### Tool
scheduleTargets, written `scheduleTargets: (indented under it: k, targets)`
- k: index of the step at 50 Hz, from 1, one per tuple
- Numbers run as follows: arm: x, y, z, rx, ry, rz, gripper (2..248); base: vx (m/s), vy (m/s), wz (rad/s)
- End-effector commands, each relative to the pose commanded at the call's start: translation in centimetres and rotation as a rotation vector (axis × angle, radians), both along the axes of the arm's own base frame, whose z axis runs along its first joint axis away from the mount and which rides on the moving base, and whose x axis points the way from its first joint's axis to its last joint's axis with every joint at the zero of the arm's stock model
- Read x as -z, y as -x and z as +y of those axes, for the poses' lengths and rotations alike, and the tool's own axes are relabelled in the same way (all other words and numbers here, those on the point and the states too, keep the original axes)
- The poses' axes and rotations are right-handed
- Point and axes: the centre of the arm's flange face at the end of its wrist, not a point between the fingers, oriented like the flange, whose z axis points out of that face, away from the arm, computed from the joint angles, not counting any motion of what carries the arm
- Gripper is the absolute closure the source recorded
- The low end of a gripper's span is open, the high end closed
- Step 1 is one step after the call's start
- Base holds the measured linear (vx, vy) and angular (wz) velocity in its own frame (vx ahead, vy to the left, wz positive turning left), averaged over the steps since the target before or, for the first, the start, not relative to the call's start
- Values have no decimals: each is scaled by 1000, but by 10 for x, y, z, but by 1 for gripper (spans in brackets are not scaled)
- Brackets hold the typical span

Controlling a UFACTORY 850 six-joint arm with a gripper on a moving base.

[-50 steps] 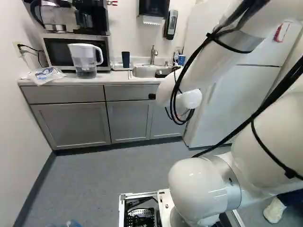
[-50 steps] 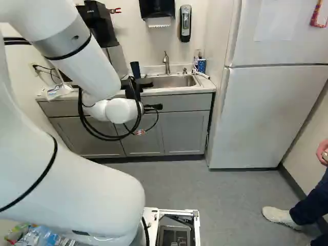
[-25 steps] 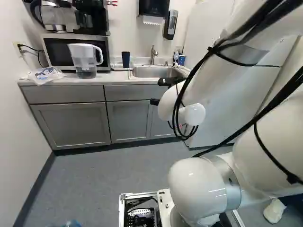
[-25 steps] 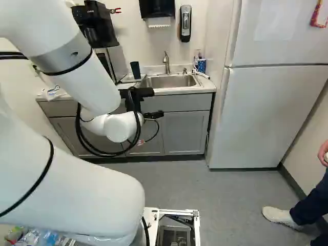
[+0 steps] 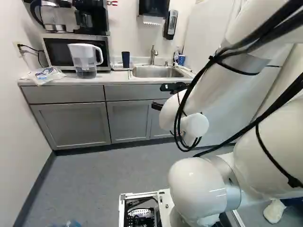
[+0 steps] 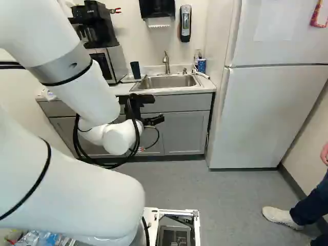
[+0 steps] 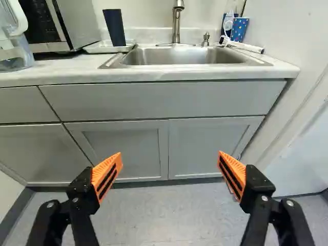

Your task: Rinse the cup and place it in the tray

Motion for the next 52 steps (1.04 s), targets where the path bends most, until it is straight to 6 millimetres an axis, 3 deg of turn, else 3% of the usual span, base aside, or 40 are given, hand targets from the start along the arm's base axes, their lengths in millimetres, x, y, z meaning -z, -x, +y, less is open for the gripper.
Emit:
scheduleTargets:
  k: [52]
  targets:
    - [4,7,-1,5,-3,-12,3,0,0,0]
